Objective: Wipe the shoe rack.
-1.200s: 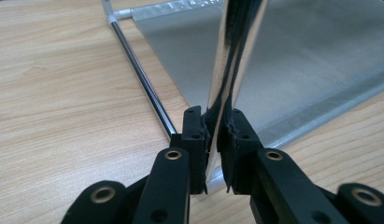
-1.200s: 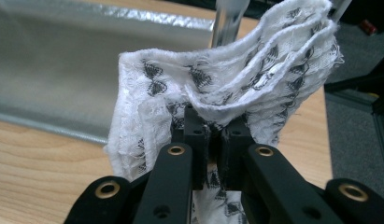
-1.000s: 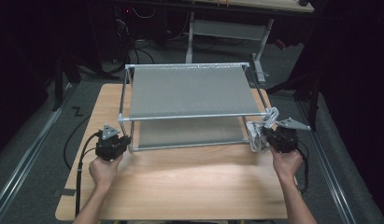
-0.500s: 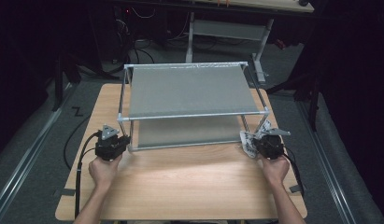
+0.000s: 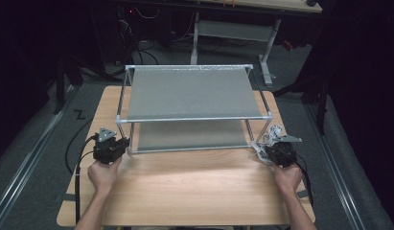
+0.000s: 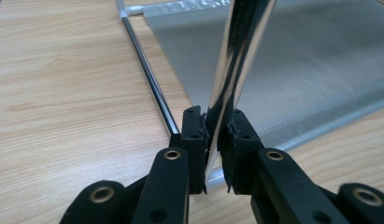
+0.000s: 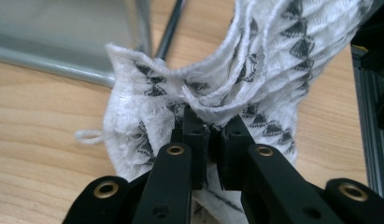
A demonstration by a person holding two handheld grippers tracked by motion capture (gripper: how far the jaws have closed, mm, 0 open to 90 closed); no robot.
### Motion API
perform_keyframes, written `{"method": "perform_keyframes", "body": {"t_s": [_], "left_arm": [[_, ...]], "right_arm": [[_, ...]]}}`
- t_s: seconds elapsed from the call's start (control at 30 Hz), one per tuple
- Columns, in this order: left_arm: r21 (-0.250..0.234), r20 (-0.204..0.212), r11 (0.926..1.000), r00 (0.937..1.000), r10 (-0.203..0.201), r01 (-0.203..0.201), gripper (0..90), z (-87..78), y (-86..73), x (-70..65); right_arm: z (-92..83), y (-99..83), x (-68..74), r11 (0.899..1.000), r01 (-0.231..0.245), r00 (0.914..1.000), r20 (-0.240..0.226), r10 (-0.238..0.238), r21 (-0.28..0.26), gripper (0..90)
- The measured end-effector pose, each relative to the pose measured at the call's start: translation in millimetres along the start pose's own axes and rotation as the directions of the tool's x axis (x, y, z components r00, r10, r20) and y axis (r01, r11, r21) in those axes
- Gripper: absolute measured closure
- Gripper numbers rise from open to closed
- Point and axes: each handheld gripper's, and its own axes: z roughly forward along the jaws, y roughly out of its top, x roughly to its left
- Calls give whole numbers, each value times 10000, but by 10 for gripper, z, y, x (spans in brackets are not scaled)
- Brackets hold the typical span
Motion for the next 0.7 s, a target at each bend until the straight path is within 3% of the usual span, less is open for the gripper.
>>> {"method": "perform_keyframes", "body": {"t_s": [0.23, 0.4, 0.6, 0.7], "left_arm": [[-7, -328, 9997, 9991, -251, 251, 796, -37, -8, 134], [189, -728, 9994, 9970, -263, 278, 798, -82, -5, 195], [144, -965, 9985, 9940, -509, 525, 789, -100, -10, 215], [-21, -1211, 9978, 9904, -666, 669, 686, -138, -13, 197]], "right_arm": [[101, -53, 38, 9998, 66, 10000, -60, -65, 170, 816], [124, -75, 29, 9997, -229, 9993, -309, 230, 27, 771], [113, -94, 62, 9994, -316, 9988, -366, 311, -140, 650], [72, -86, 49, 9992, -275, 9989, -394, 264, -277, 594]]}}
